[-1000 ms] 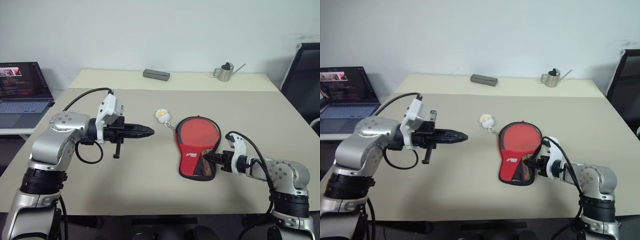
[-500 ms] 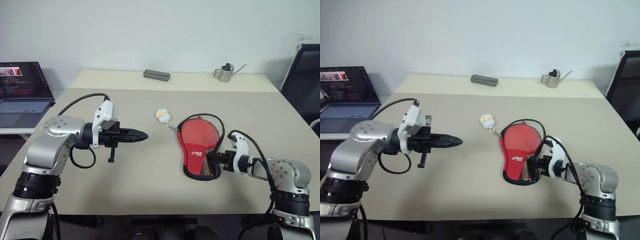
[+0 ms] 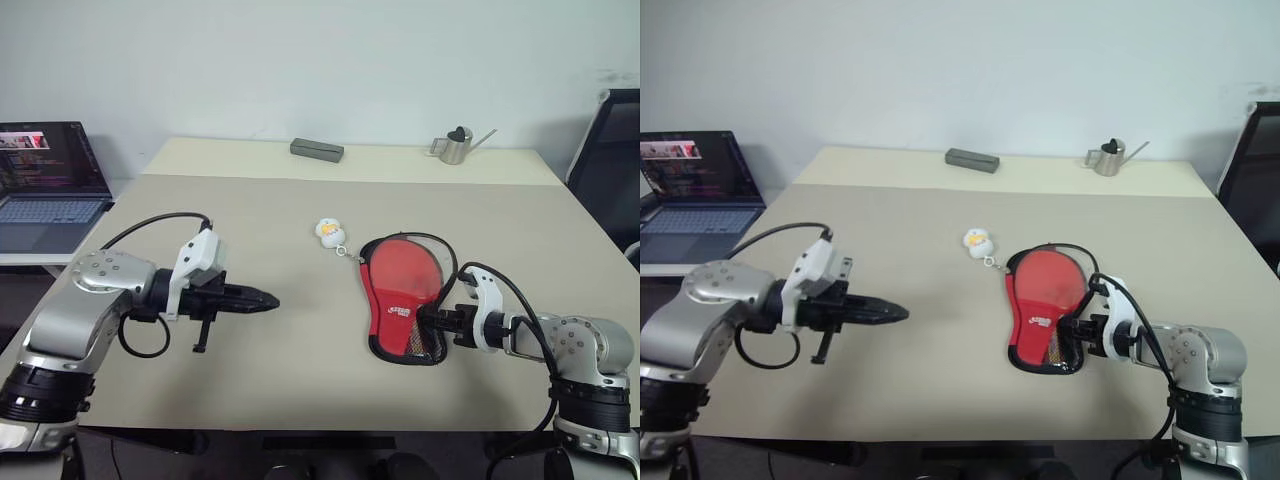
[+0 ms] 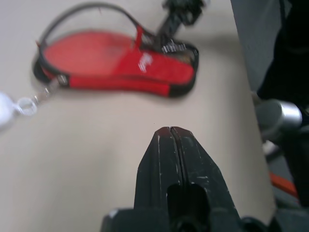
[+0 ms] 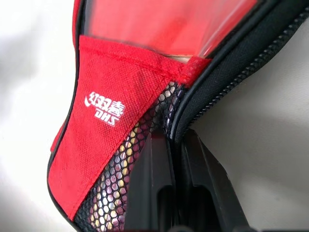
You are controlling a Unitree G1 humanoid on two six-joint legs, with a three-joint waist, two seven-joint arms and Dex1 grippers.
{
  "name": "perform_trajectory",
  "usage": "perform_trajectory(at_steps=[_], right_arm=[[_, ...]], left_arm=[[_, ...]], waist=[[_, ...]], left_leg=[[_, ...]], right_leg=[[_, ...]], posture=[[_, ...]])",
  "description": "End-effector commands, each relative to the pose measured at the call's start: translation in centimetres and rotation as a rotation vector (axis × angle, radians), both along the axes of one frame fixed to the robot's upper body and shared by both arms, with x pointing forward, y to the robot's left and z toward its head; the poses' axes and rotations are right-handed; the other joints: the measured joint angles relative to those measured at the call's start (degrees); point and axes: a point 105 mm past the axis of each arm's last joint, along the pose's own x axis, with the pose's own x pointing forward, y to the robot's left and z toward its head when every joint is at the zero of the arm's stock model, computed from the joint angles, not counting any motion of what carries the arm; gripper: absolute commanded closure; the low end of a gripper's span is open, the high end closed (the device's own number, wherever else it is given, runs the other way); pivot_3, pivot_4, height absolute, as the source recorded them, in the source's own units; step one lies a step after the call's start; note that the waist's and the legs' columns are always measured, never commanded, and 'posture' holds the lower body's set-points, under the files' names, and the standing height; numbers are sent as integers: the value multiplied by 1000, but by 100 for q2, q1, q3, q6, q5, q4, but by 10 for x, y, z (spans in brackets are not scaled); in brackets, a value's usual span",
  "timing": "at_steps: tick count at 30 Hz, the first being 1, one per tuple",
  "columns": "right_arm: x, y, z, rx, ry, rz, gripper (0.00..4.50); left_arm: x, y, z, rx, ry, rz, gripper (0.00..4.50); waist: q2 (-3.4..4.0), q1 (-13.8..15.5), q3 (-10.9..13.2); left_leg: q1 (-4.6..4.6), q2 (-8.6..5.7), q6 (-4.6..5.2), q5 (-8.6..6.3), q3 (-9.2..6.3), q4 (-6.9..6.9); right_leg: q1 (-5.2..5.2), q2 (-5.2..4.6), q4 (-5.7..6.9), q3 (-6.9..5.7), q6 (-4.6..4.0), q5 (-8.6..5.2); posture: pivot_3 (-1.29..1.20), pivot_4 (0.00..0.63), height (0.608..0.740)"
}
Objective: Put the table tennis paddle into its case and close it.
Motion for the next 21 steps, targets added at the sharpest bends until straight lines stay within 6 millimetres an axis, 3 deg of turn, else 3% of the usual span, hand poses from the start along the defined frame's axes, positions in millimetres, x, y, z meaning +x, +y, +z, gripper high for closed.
perform_trajectory(at_steps=[1, 11, 21], right_arm=[[-6, 2, 4, -26, 19, 61, 4484], [-17, 18, 12, 4, 21, 185, 4484], [-45, 11, 5, -13, 72, 269, 4484]], left_arm=[[-11, -1, 8, 27, -37, -53, 4500], [-19, -2, 2, 38, -14, -66, 4500], [-29, -7, 1, 33, 10, -95, 4500]], waist=[[-1, 4, 0], [2, -13, 2], [3, -9, 2]], left_leg=[[-1, 0, 0, 0, 0, 0], [-2, 4, 2, -1, 1, 0], [-3, 4, 6, -4, 2, 0]], right_leg=[[0, -1, -1, 0, 0, 0], [-1, -1, -1, -1, -1, -1], [0, -3, -3, -1, -2, -3]], posture=[[0, 150, 740], [0, 150, 740], [0, 150, 740]])
